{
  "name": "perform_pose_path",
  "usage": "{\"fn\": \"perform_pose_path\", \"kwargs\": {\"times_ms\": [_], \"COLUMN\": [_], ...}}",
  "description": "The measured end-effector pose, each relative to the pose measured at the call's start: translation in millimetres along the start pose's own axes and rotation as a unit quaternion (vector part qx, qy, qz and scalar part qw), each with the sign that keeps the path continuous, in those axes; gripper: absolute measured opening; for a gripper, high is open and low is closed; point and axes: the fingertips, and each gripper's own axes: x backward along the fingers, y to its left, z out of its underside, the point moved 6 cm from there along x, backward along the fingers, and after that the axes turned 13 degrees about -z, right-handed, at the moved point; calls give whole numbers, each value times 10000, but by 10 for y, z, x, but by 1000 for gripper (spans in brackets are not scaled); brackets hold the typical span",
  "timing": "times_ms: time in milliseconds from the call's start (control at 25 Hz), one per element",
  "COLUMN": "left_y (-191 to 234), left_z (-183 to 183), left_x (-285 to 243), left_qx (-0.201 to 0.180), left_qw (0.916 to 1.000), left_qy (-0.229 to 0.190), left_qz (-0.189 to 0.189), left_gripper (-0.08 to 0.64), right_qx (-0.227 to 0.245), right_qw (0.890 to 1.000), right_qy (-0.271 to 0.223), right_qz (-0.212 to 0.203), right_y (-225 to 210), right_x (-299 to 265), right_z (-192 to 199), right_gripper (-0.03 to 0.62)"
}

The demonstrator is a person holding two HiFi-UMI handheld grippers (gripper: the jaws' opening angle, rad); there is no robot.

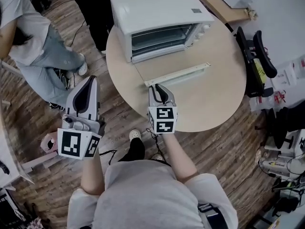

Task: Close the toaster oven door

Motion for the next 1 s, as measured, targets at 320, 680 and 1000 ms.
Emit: {"fn": "perform_pose_path", "kwargs": {"times_ms": [320,680,1000], "left_y": [63,160,255], "left_z": [-58,-110,-114], "left_x": [2,-14,-28], "left_qx": [70,152,228], "left_qw": [9999,9995,9992], "left_qy": [-141,-267,-323], "left_qz": [-21,-48,-105], "left_gripper": [6,6,6], "right_qx": [158,351,542], "right_qw": [9998,9993,9983], "right_qy": [-101,-144,-204], "right_qz": [19,44,57], "right_y": [14,10,-3], "right_x": [-54,-166,-318], "right_z": [-302,-640,-945], "right_gripper": [75,74,74]}}
